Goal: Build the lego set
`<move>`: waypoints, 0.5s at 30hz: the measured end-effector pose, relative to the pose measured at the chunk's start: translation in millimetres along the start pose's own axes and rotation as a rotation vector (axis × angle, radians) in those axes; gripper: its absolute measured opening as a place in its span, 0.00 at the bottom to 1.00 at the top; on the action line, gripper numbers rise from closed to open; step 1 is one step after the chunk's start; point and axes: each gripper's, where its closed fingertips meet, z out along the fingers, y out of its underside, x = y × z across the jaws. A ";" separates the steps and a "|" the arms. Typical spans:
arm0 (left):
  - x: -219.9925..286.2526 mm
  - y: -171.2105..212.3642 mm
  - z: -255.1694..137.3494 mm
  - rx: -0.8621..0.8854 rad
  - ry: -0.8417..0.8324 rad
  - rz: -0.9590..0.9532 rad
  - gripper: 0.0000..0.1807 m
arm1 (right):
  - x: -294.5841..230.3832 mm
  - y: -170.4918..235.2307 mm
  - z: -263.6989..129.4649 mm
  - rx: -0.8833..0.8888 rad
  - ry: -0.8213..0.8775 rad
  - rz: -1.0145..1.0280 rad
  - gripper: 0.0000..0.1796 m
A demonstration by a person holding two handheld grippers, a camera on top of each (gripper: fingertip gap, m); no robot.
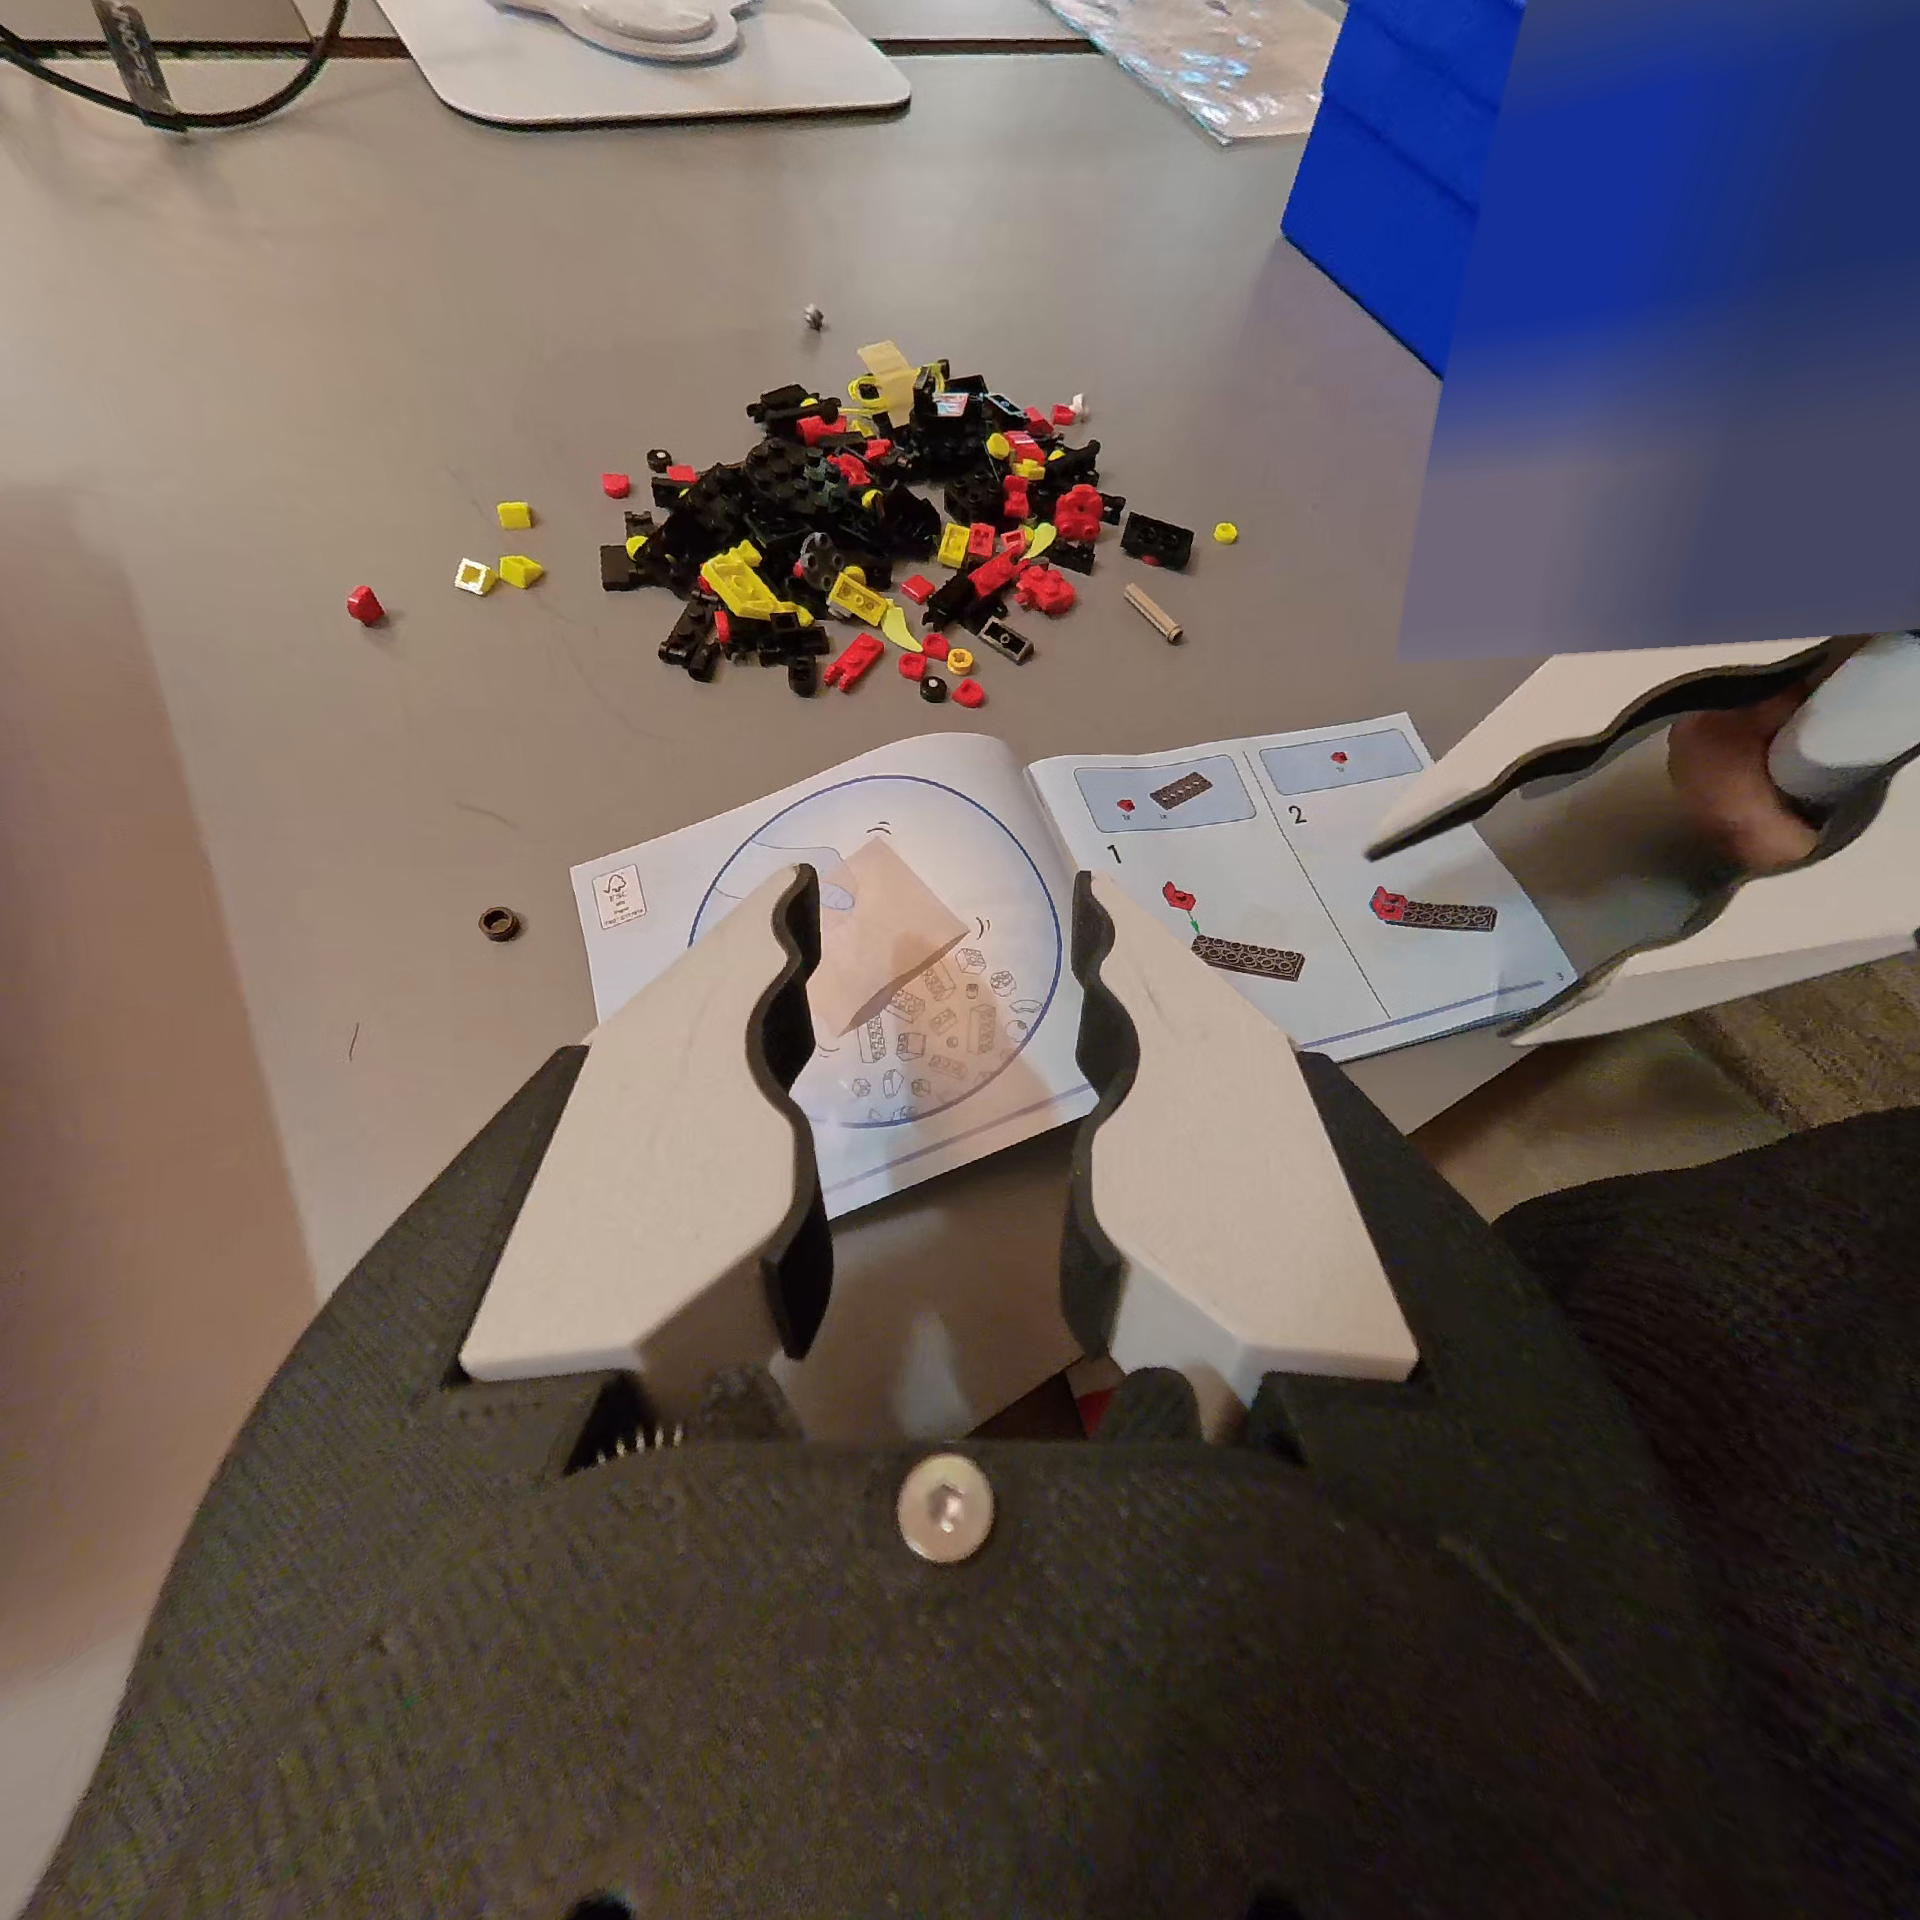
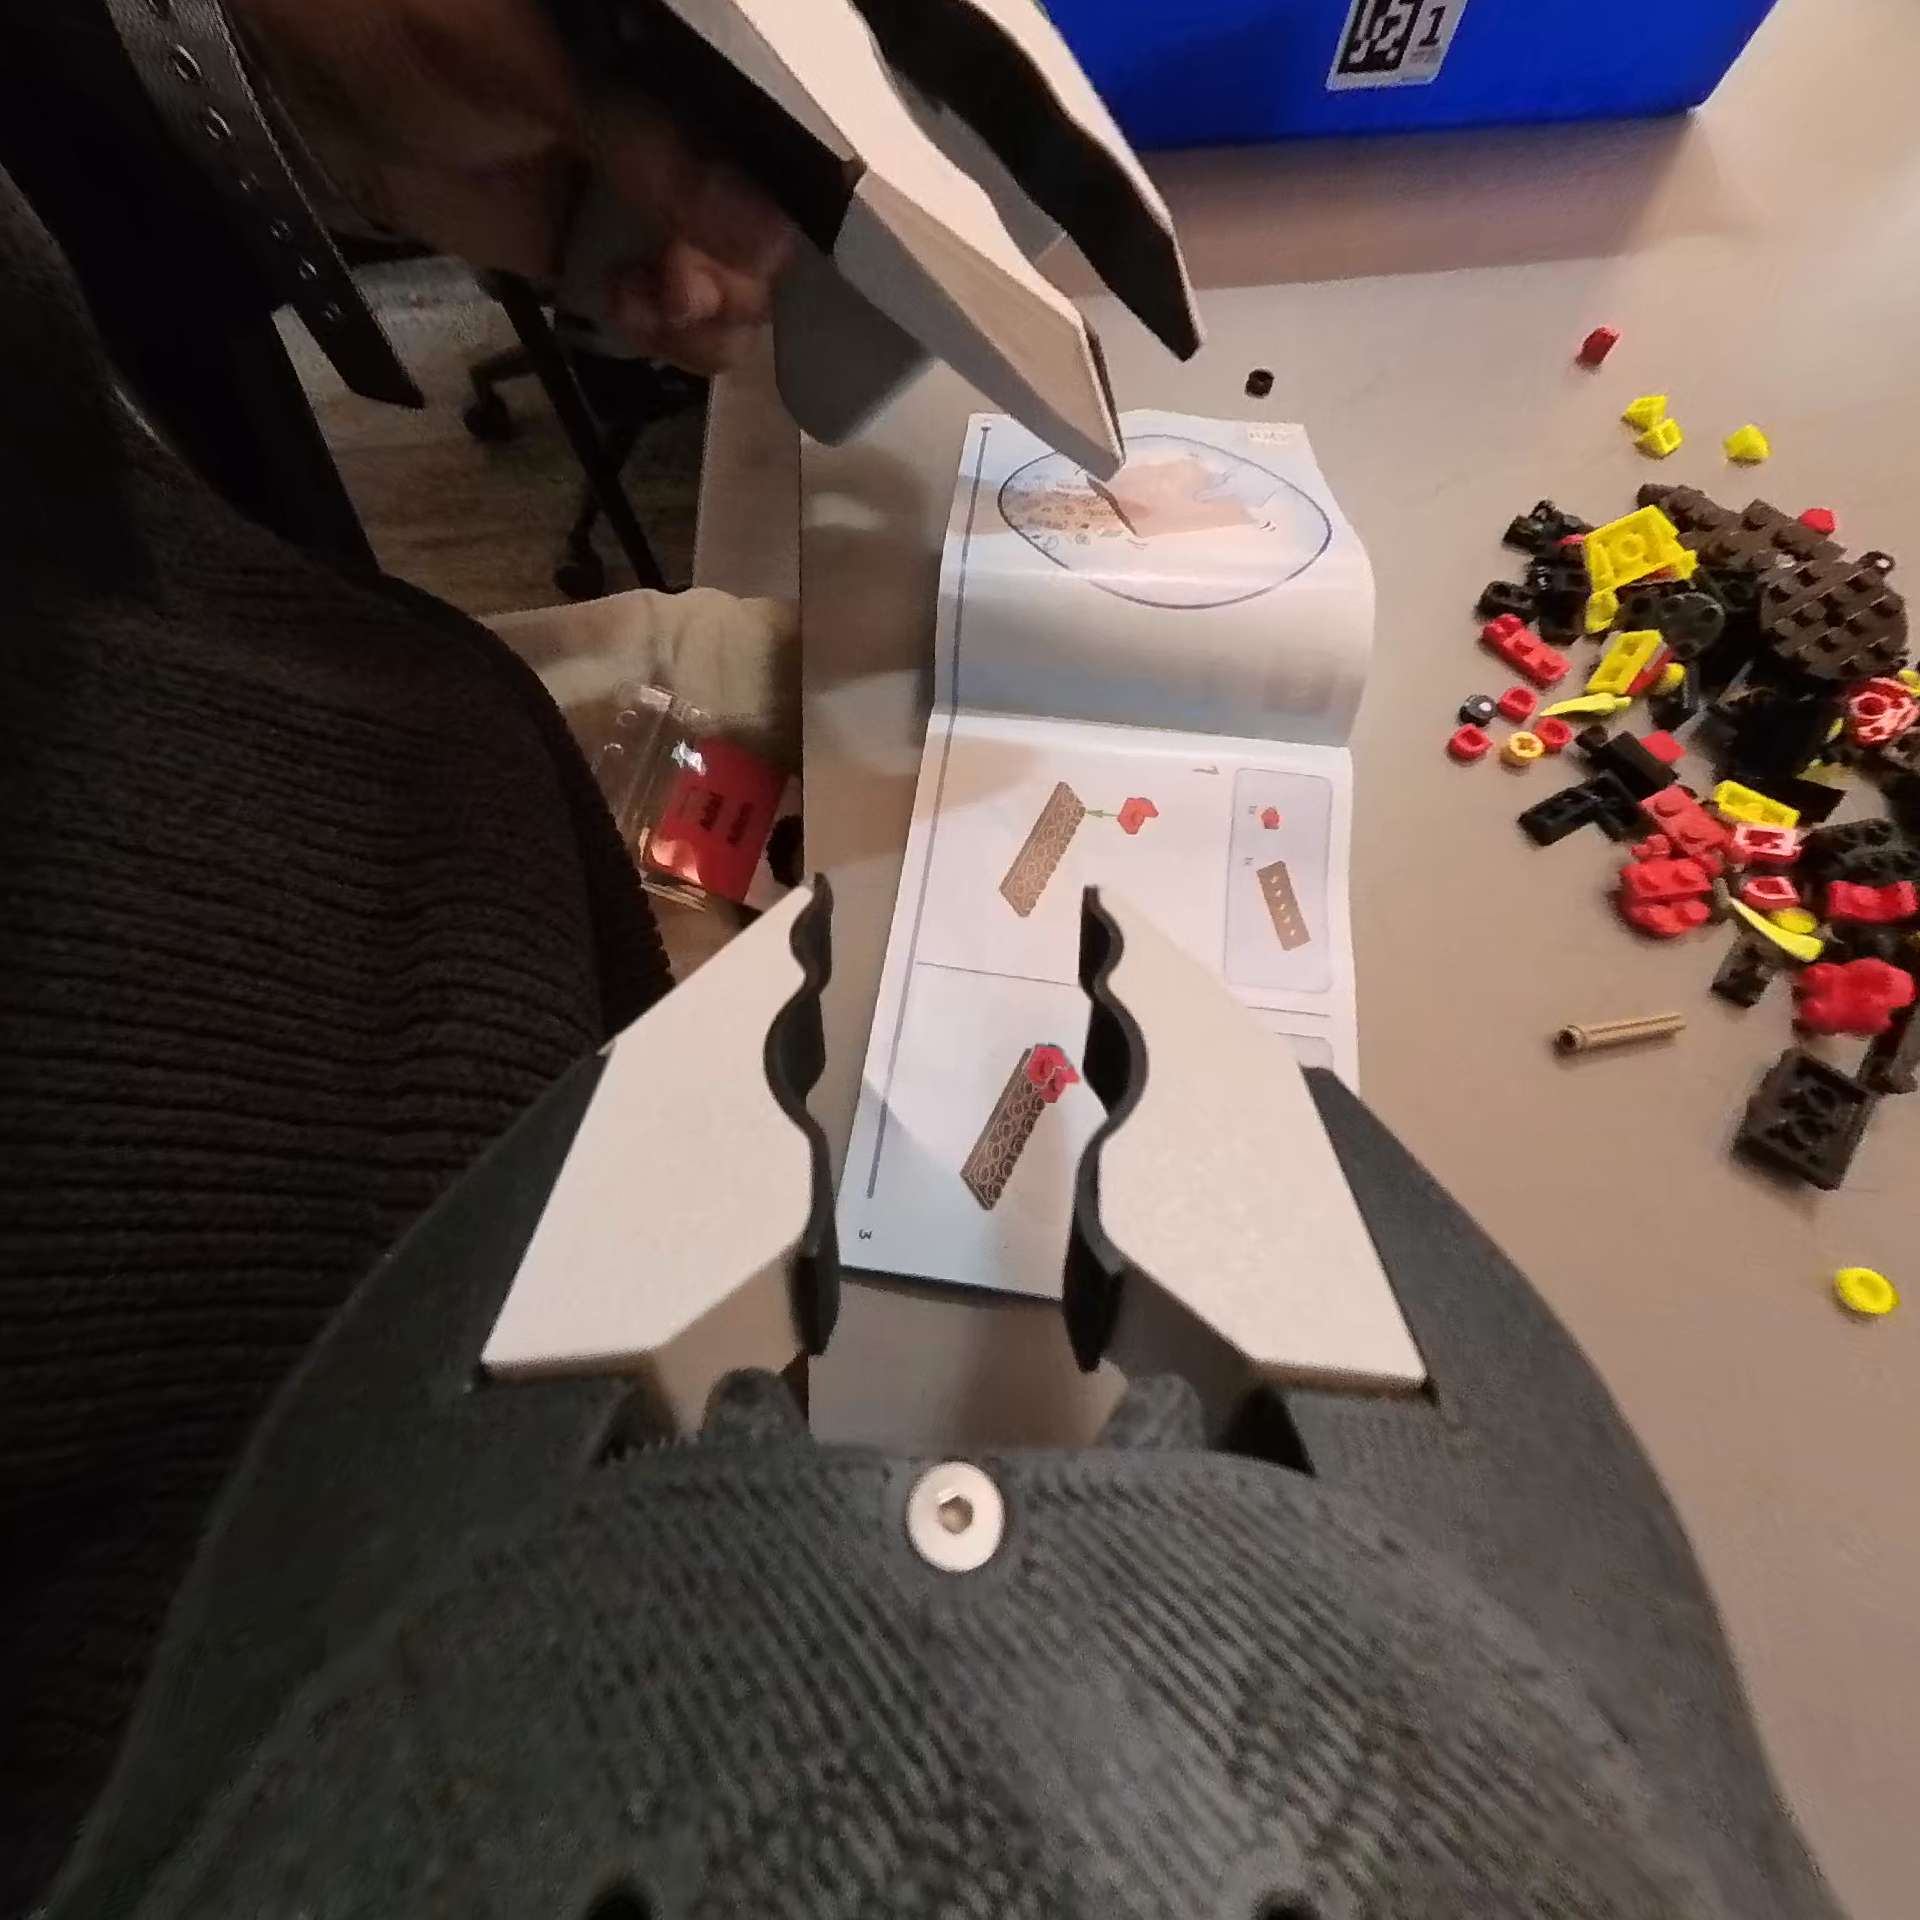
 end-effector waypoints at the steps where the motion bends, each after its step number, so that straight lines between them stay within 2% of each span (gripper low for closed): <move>1: 0.0 0.1 0.0 -0.001 -0.001 0.001 0.26 | -0.5 1.4 0.8 -0.008 -0.002 -0.002 0.26; 15: 0.0 0.6 0.6 -0.004 -0.001 0.001 0.26 | 1.5 5.5 2.2 -0.029 0.008 0.003 0.26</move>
